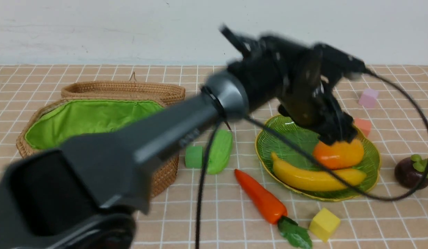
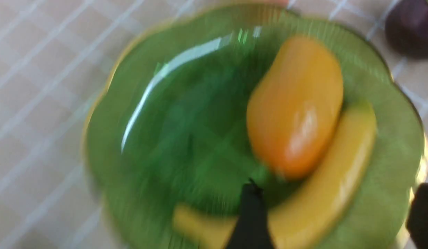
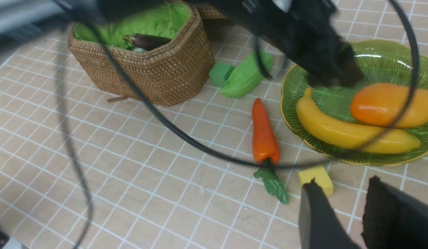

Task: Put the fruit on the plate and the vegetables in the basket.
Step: Take a chayote with your left arm and place it on the basket on the left.

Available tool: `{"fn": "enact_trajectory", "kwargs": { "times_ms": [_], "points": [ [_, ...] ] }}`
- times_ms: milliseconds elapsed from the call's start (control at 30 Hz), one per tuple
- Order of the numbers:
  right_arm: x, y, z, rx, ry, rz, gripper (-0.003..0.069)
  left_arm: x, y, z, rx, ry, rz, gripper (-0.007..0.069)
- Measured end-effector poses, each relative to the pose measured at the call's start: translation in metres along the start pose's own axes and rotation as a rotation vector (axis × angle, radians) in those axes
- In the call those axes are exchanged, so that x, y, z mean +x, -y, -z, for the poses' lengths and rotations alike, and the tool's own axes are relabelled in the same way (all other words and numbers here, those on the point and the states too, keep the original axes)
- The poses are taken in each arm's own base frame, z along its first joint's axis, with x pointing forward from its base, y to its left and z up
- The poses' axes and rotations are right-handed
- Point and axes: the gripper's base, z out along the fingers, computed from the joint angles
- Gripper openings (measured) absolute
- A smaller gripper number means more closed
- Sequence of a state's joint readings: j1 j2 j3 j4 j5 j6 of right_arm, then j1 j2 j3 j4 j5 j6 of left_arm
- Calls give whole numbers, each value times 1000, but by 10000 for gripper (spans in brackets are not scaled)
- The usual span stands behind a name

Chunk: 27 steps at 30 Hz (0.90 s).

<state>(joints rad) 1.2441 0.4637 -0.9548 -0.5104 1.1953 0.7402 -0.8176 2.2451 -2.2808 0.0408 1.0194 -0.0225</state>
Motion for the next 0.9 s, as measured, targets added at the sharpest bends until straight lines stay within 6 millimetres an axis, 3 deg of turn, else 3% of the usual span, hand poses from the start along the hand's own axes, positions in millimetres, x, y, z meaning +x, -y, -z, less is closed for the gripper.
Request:
{"fn": "enact_trajectory", "kwargs": {
  "times_ms": [133, 267, 333, 467, 900],
  "points": [
    [0, 0, 0, 1, 1, 15, 230, 12, -21, 12, -160, -149, 90, 426],
    [0, 0, 0, 1, 1, 21, 232, 22, -47, -3, -232, -208, 182, 440],
    [0, 0, 0, -3, -3, 19, 232, 30, -70, -16, -263, -242, 233, 475],
    [0, 0, 0, -5, -4, 19, 235, 46, -95, -41, -290, -302, 274, 513],
    [-1, -2, 0, -26, 15, 18, 235, 69, -106, -98, -304, -329, 203, 504]
  ]
}}
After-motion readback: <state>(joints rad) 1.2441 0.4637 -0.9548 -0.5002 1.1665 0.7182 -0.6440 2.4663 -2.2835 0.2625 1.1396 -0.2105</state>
